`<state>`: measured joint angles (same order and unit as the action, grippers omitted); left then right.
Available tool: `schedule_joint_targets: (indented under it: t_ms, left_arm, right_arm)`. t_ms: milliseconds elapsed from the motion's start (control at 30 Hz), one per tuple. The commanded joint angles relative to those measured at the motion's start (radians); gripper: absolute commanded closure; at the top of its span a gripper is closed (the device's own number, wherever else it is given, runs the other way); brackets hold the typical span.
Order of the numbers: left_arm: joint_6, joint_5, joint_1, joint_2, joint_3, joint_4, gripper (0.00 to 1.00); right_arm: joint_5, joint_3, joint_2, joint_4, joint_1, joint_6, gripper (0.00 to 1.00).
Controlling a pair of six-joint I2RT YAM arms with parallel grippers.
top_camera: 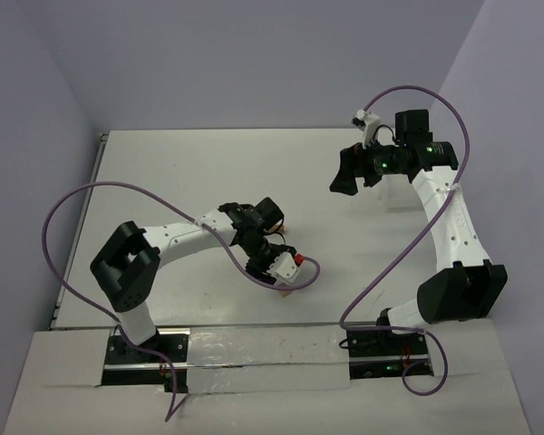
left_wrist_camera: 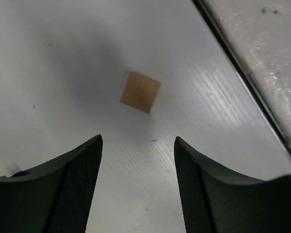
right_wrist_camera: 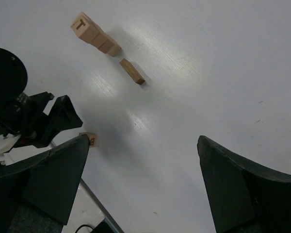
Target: Build the wood block tower
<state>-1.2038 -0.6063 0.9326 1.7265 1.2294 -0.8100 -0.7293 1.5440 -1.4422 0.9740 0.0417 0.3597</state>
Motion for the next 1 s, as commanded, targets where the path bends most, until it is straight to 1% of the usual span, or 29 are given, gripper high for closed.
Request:
schedule_joint_targets:
  t_ms: [0,333,533,667,700,800,867,900,967]
  left_arm:
    - [-0.071,0.011,0.010,0.055,0.070,0.073,0.33]
    - [-0.113,0.062,0.082,0.145,0.088,0.118,0.36]
    - [-0.127,0.071,0.105,0.165,0.084,0.114,0.37]
    - [-0.130,0.088,0.123,0.164,0.055,0.120,0.41]
    - [-0.128,0.089,0.124,0.162,0.050,0.121,0.43]
    - [-0.117,0.096,0.124,0.149,0.026,0.127,0.55]
    - [-0.108,0.101,0.124,0.137,0.017,0.133,0.60]
    - [-0.094,0.111,0.123,0.124,0.009,0.130,0.65]
    - [-0.059,0.130,0.123,0.094,-0.010,0.130,0.77]
  right_arm:
    - [-0.046,0.009,0.020,-0.014,-0.008,0.018,0.00]
    - [-0.075,0.022,0.009,0.012,-0.016,0.042,0.00]
    - [-0.083,0.017,0.012,0.017,-0.018,0.052,0.00]
    - [-0.088,0.019,0.008,0.020,-0.017,0.056,0.00]
    - [-0.090,0.022,0.005,0.022,-0.017,0.056,0.00]
    - [-0.094,0.031,-0.004,0.029,-0.017,0.057,0.00]
    - [-0.098,0.034,-0.007,0.030,-0.017,0.058,0.00]
    - [-0.100,0.041,-0.010,0.033,-0.017,0.058,0.00]
    - [-0.104,0.044,-0.012,0.036,-0.017,0.058,0.00]
